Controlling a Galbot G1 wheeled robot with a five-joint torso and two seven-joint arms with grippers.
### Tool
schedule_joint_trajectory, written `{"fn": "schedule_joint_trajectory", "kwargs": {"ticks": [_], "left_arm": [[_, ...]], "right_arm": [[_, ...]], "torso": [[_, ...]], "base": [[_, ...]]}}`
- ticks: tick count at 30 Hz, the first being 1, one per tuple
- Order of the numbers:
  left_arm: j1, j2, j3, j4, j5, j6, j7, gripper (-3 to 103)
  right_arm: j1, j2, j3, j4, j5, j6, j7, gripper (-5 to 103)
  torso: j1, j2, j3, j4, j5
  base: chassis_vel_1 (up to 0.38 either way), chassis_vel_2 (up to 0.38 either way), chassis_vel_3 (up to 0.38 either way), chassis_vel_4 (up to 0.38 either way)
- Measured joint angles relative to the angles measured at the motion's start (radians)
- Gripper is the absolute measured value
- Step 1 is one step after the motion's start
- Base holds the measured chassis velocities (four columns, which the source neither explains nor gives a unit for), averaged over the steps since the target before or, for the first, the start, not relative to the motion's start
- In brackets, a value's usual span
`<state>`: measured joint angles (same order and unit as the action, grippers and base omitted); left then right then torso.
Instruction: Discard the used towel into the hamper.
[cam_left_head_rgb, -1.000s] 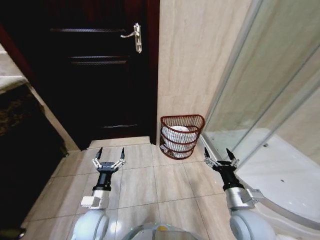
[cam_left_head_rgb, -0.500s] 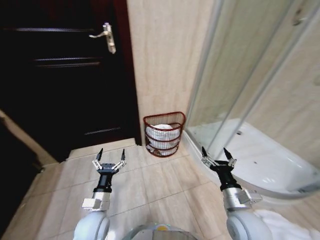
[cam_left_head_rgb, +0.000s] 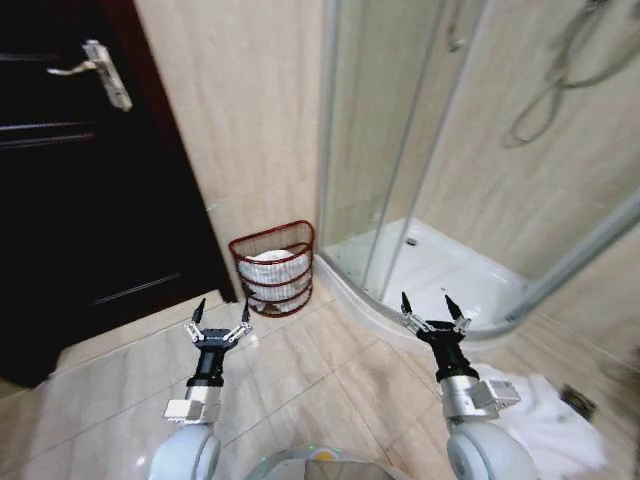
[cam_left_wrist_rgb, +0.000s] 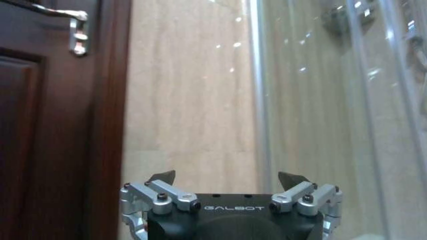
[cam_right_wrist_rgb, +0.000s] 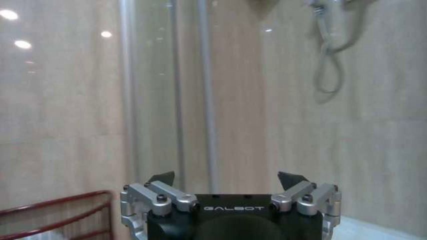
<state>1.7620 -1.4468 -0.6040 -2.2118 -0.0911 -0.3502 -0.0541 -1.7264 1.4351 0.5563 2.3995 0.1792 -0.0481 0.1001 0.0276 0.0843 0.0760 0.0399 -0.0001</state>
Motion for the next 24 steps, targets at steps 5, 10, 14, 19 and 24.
{"fn": "schedule_joint_trajectory", "kwargs": {"ticks": [5, 10, 14, 19, 24], "left_arm": [[-0.009, 0.010, 0.000, -0.002, -0.022, -0.009, -0.006, 100], [-0.010, 0.013, -0.001, -0.007, -0.030, -0.012, -0.005, 100], [0.000, 0.011, -0.001, -0.007, -0.030, -0.025, 0.001, 100], [0.010, 0.012, -0.010, 0.000, -0.029, -0.050, 0.011, 100], [0.017, 0.013, -0.013, 0.000, -0.030, -0.061, 0.013, 100]], "right_arm": [[-0.007, 0.006, 0.000, -0.001, -0.001, 0.001, 0.006, 100], [-0.014, 0.006, -0.003, 0.012, -0.002, -0.019, 0.011, 100], [-0.015, 0.006, -0.011, 0.022, -0.003, -0.029, 0.025, 100], [-0.022, 0.008, -0.018, 0.027, -0.011, -0.028, 0.031, 100], [-0.027, 0.006, -0.028, 0.032, -0.019, -0.027, 0.036, 100]], "torso": [[0.000, 0.000, 0.000, 0.0000, 0.0001], [0.000, 0.000, 0.000, 0.0004, 0.0000], [0.000, 0.000, 0.000, 0.0004, 0.0000], [0.000, 0.000, 0.000, 0.0003, 0.0000], [0.000, 0.000, 0.000, 0.0002, 0.0000]], "base": [[-0.095, -0.086, -0.065, -0.081], [0.001, -0.005, -0.010, -0.003], [0.000, 0.000, 0.000, 0.000], [0.000, 0.000, 0.000, 0.000], [-0.077, -0.074, 0.072, 0.075]]}}
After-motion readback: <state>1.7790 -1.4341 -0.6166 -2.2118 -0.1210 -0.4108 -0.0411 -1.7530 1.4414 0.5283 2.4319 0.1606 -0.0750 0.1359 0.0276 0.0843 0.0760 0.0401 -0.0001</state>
